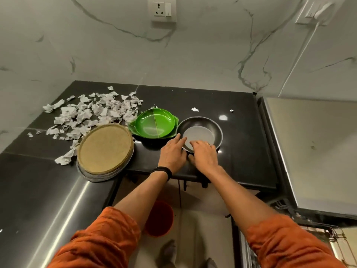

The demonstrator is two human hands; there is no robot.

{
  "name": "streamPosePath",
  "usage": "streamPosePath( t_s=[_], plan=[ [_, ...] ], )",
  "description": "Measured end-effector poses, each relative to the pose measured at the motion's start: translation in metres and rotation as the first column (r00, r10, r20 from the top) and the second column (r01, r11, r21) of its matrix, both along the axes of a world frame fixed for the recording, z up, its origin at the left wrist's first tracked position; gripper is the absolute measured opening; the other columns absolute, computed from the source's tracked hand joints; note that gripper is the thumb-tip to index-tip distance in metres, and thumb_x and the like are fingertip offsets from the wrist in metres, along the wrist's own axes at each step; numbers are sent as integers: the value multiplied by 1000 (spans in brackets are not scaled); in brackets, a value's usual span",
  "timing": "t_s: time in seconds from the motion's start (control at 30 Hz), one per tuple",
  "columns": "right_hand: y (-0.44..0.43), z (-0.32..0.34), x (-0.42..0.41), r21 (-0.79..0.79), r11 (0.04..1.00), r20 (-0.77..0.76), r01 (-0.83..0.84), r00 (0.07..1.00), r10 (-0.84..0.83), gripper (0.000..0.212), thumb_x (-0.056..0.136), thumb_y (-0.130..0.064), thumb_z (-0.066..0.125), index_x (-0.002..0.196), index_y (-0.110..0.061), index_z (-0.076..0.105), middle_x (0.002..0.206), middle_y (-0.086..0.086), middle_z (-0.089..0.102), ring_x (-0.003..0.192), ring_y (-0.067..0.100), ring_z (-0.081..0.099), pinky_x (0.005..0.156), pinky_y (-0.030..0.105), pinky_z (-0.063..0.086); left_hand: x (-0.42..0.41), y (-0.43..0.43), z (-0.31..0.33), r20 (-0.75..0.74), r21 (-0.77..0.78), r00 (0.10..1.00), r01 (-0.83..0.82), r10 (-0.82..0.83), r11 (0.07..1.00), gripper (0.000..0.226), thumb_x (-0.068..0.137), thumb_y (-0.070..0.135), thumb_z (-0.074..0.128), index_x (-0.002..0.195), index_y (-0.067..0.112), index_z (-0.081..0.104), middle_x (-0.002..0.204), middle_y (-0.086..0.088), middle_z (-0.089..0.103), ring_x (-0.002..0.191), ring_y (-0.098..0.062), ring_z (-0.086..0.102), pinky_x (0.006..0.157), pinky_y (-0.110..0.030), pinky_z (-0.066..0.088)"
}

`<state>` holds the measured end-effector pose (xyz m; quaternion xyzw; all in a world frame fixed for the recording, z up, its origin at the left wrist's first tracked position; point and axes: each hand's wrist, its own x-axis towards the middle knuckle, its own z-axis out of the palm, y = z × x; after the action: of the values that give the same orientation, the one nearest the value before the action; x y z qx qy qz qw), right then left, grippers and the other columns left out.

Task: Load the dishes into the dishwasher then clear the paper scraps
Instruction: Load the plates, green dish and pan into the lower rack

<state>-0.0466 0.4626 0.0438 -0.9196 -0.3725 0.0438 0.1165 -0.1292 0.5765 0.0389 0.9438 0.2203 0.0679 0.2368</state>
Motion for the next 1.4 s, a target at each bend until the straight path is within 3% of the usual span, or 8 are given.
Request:
streamPosePath(
  t_s=[0.17, 0.3, 0.53, 0.73, 0.97, 1.13, 1.23, 1.4],
  plan=[
    [24, -15, 3, -217, 976, 113, 1, 993, 24, 24, 97, -17, 53, 116, -18, 67, 108, 5, 72, 103, 28, 69, 82, 40, 52, 12, 40, -16, -23, 23, 993, 119, -119, 993, 61, 92, 15, 53, 152, 21, 42, 160, -6, 36, 145, -26, 33, 117, -45, 32],
    [22, -16, -1, -338, 940, 170, 36, 985, 23, 21, 100, -11, 50, 108, -13, 69, 102, 7, 73, 96, 27, 70, 71, 38, 54, 17, 53, -26, -17, 72, 966, 258, -257, 964, 64, 86, 12, 58, 148, 19, 47, 157, -6, 41, 144, -27, 35, 116, -44, 33],
    [-31, -10, -8, -62, 991, 278, 119, 956, -98, 14, 81, -13, 79, 89, -22, 72, 76, -4, 70, 69, 20, 70, 46, 32, 52, 40, 40, -18, 50, 360, 867, 448, -497, 818, 56, 81, 13, 71, 135, 23, 60, 146, -3, 54, 143, -29, 38, 116, -50, 32],
    [-138, 4, -24, 169, 951, 297, 260, 906, -301, 22, 86, -15, 76, 108, -21, 75, 93, -3, 76, 80, 21, 73, 52, 35, 58, 82, -26, 6, 166, 629, 566, 570, -807, 529, 33, 85, 19, 75, 117, 25, 70, 134, 1, 64, 142, -26, 42, 122, -54, 20],
    [-276, 7, -69, 151, 886, 337, 438, 820, -463, 39, 78, -18, 78, 117, -16, 72, 94, 3, 76, 78, 26, 72, 61, 34, 56, 97, -168, 13, 154, 620, 172, 750, -973, 230, 12, 87, 13, 73, 91, 23, 66, 94, 5, 69, 125, -19, 59, 118, -49, 30],
    [-351, 11, -93, 156, 793, 269, 589, 747, -608, 64, 85, -52, 68, 138, -18, 56, 105, 2, 76, 93, 23, 72, 83, 35, 56, 84, -277, 16, -11, 538, 58, 842, -998, 43, 17, 80, 18, 79, 91, 23, 67, 98, 6, 71, 124, -20, 60, 117, -53, 32],
    [-399, 2, -103, 179, 750, 181, 636, 728, -661, 60, 91, -52, 62, 141, -20, 53, 121, 1, 72, 108, 21, 69, 93, 37, 53, 77, -340, 18, -71, 489, 24, 872, -997, -14, 19, 80, 18, 79, 95, 22, 69, 106, 6, 73, 123, -19, 60, 118, -52, 30],
    [-472, -26, -128, 185, 692, 79, 698, 691, -718, 30, 98, -41, 59, 122, -25, 65, 105, -2, 75, 89, 22, 72, 71, 35, 53, 68, -424, -3, -110, 442, -20, 894, -994, -67, 24, 84, 25, 75, 107, 25, 70, 112, 5, 72, 122, -17, 60, 118, -45, 27]
  ],
)
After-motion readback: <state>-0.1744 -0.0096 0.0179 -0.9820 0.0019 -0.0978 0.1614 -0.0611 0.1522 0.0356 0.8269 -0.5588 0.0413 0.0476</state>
